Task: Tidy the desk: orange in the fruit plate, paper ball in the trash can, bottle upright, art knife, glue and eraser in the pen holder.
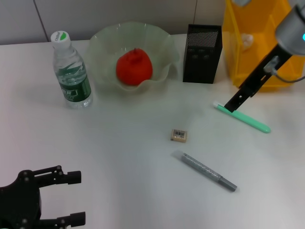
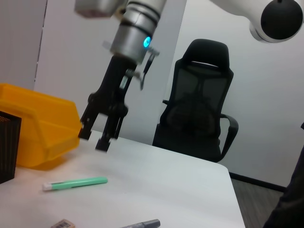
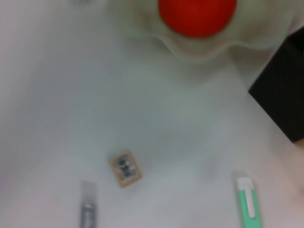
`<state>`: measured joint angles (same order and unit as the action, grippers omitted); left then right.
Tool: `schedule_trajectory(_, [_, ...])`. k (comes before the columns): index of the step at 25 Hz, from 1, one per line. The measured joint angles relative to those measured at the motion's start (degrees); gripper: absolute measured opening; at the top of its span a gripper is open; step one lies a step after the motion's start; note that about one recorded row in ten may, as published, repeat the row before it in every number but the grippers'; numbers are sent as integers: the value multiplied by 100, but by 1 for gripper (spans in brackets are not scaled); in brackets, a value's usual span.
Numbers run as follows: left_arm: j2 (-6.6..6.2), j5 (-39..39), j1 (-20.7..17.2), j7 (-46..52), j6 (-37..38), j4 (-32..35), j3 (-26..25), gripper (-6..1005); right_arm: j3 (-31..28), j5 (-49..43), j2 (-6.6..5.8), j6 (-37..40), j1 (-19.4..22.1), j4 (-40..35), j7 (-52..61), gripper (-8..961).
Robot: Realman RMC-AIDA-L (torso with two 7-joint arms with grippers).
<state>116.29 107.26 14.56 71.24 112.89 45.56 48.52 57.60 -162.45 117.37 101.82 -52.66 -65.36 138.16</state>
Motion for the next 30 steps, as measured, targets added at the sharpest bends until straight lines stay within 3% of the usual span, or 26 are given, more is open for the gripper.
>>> schedule_trajectory(3, [12, 3, -1, -4, 0, 8, 0, 787, 300, -286, -12, -683, -85, 691, 21, 787])
schedule_trajectory(8, [19, 6, 7, -5, -20, 23, 0, 787, 407, -452, 14, -1178, -165, 1234, 59, 786])
schedule_trajectory(30, [98, 5, 64, -4, -182, -4, 0, 786, 428, -472, 75, -2632, -169, 2280, 8, 783])
